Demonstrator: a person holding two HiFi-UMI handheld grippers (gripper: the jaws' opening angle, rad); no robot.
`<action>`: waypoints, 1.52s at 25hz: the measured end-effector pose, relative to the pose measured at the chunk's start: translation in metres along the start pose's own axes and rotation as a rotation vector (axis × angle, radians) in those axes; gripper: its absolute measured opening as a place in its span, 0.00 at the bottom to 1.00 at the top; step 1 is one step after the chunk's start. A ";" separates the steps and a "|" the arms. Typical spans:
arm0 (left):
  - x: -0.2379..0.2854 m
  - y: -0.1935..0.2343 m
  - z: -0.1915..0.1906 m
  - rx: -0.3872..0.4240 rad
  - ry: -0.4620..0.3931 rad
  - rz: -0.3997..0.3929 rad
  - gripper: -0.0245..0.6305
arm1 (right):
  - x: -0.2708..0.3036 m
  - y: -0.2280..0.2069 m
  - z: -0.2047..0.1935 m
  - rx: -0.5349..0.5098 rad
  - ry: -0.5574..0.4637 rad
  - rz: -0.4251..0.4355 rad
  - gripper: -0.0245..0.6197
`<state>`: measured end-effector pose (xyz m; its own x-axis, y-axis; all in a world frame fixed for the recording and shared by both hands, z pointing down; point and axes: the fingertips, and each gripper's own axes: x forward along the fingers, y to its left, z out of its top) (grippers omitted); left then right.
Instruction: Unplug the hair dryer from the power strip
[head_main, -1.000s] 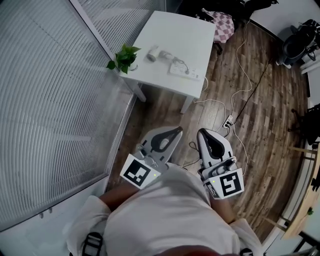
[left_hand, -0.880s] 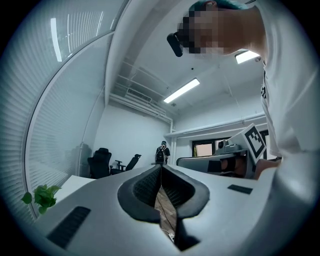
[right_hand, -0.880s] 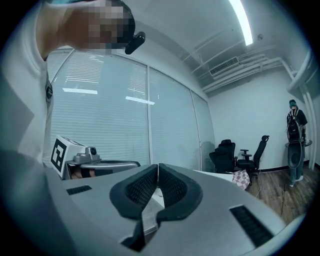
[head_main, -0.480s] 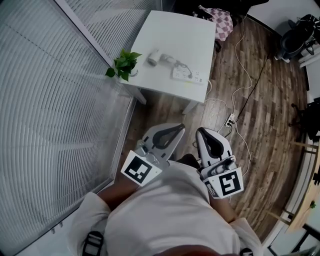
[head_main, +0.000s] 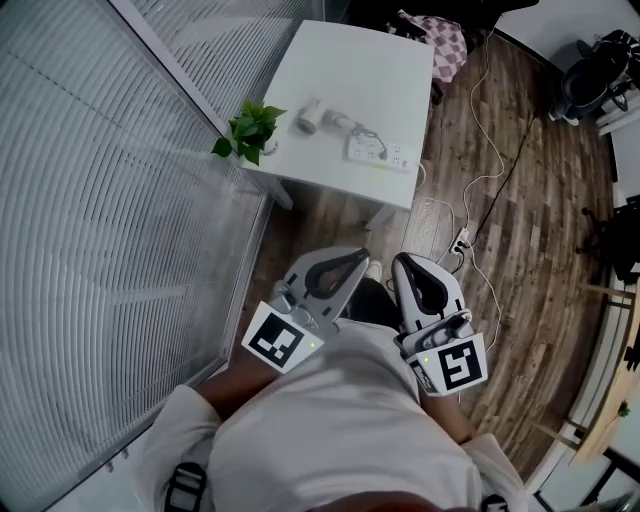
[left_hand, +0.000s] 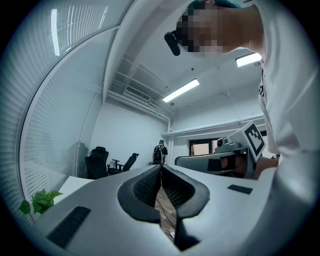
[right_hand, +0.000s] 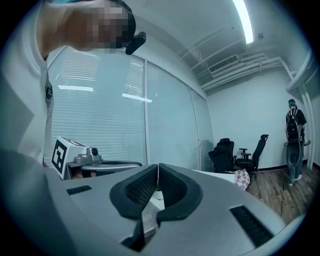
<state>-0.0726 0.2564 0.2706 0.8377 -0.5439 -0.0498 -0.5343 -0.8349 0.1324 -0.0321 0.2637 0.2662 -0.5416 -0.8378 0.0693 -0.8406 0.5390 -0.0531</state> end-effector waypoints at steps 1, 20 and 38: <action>0.000 0.001 0.001 0.000 -0.003 0.002 0.09 | 0.000 0.000 0.000 -0.001 0.002 0.001 0.09; 0.039 0.027 -0.010 -0.005 0.011 0.022 0.09 | 0.022 -0.047 -0.011 0.015 0.002 -0.009 0.09; 0.112 0.080 -0.006 -0.003 0.013 0.060 0.09 | 0.077 -0.124 -0.010 0.023 0.023 0.016 0.09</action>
<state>-0.0210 0.1290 0.2821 0.8058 -0.5915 -0.0283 -0.5830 -0.8008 0.1376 0.0301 0.1329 0.2876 -0.5552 -0.8267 0.0910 -0.8316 0.5500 -0.0773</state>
